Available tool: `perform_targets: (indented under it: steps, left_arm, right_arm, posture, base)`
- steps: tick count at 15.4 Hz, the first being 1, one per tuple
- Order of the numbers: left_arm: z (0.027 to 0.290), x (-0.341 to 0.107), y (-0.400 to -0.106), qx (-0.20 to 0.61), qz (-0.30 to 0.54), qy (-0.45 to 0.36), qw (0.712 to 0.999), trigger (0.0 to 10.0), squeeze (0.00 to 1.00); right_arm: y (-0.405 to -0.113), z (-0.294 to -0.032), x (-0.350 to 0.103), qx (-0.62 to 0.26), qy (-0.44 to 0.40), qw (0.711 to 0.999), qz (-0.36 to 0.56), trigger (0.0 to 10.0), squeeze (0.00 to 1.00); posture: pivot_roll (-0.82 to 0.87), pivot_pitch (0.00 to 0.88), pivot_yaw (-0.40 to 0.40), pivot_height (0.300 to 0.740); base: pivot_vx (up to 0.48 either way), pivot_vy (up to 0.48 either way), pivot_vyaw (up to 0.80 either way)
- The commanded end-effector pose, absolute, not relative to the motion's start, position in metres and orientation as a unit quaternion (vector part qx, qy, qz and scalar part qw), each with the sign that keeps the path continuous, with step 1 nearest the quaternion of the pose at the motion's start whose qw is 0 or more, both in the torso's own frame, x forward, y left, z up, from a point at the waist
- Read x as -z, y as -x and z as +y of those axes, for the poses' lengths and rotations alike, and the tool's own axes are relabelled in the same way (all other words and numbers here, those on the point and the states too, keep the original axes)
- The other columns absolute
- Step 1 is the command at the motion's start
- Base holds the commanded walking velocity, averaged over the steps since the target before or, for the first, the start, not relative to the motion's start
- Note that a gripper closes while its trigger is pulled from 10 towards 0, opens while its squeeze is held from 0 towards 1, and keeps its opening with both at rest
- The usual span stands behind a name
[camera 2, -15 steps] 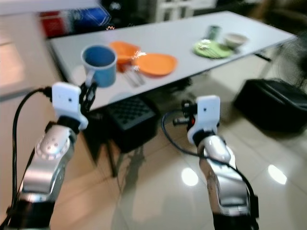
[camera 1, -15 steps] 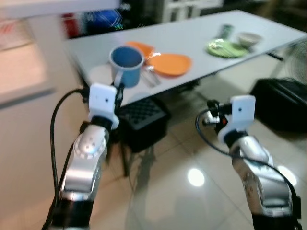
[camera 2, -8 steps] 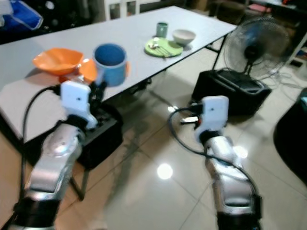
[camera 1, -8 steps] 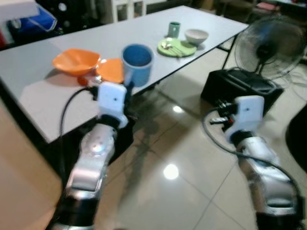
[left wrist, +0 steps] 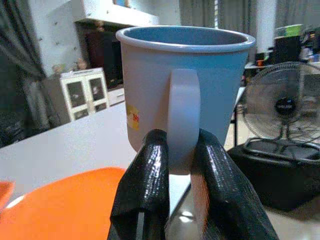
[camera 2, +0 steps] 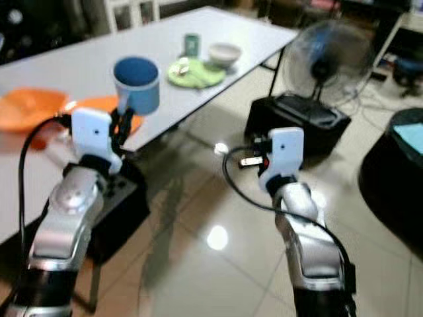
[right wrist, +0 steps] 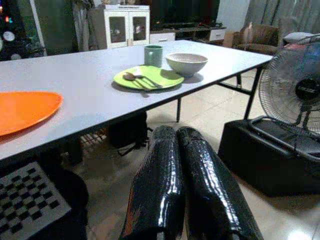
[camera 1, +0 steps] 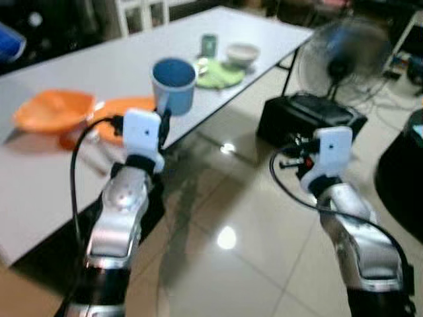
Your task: Setting the table
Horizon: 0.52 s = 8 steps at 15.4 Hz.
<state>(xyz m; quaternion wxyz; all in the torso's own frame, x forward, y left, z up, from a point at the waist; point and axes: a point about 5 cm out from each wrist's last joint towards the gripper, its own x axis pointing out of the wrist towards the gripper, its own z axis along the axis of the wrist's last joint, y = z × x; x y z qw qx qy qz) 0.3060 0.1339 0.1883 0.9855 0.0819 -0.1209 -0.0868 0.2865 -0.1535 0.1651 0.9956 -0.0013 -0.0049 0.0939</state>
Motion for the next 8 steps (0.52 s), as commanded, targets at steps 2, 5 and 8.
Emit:
perform_targets:
  steps: [2, 5, 8]
  left_arm:
    - [0.125, -0.193, -0.308, 0.097, -0.133, -0.085, 0.983, 10.0, 0.0]
    - [0.127, -0.195, -0.312, 0.087, -0.134, -0.095, 0.983, 10.0, 0.0]
    - [0.131, -0.199, -0.316, 0.075, -0.131, -0.11, 0.982, 10.0, 0.0]
  right_arm:
    - [-0.286, -0.155, -0.171, -0.107, 0.0, 0.994, -0.02, 10.0, 0.0]
    - [-0.286, -0.151, -0.172, -0.12, 0.015, 0.992, -0.025, 10.0, 0.0]
    - [-0.286, -0.147, -0.172, -0.137, 0.043, 0.989, -0.029, 10.0, 0.0]
  posture:
    - [0.0, 0.0, -0.037, 0.74]
    - [0.0, 0.0, -0.036, 0.74]
    - [0.0, 0.0, -0.027, 0.74]
  base:
    - [0.424, 0.0, 0.0]
    - [0.423, 0.0, 0.0]
    - [0.43, 0.0, 0.27]
